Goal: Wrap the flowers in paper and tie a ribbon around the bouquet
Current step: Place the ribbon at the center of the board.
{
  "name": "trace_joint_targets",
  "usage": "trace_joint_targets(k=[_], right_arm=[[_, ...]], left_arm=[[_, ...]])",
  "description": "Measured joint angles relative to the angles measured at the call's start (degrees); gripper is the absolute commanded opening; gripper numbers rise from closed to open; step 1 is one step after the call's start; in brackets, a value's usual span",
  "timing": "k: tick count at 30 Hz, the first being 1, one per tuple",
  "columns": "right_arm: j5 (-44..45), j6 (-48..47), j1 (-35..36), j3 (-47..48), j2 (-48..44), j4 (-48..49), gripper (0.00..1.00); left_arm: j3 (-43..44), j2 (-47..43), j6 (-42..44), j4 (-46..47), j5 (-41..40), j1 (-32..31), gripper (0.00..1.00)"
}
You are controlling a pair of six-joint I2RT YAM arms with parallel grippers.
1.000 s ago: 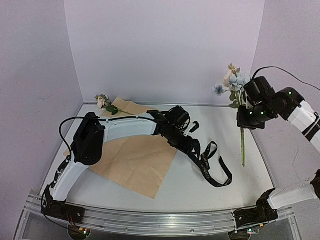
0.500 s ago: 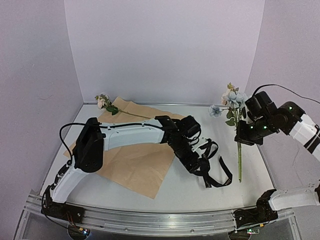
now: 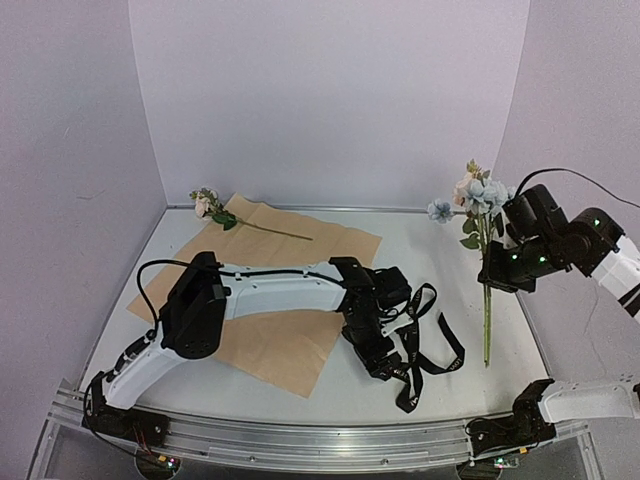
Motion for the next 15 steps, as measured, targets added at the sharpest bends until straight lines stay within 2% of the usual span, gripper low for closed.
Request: trace_joint_targets(k=[3, 5, 10, 15], right_arm=[[-2.04, 0.75, 1.67, -1.79, 0.12, 0.94, 0.0], [-3.16, 0.87, 2.98, -2.57, 0.21, 1.72, 0.0], [-4.43, -0.55, 3.9, -2.54, 2.89, 6.36, 0.0], [-6.91, -2.21, 3.9, 1.52, 11.42, 12.81, 0.0]], left_arm=[[-1.68, -1.91, -1.17, 1.03, -1.5, -0.43, 0.93], [-4.47, -3.99, -1.98, 3.38, -2.0, 0.03, 0.95], [-23.64, -16.24, -3.71, 14.62, -1.03, 1.36, 1.0], [-37.87, -29.04, -7.91, 26.02, -0.38, 2.55, 1.0]])
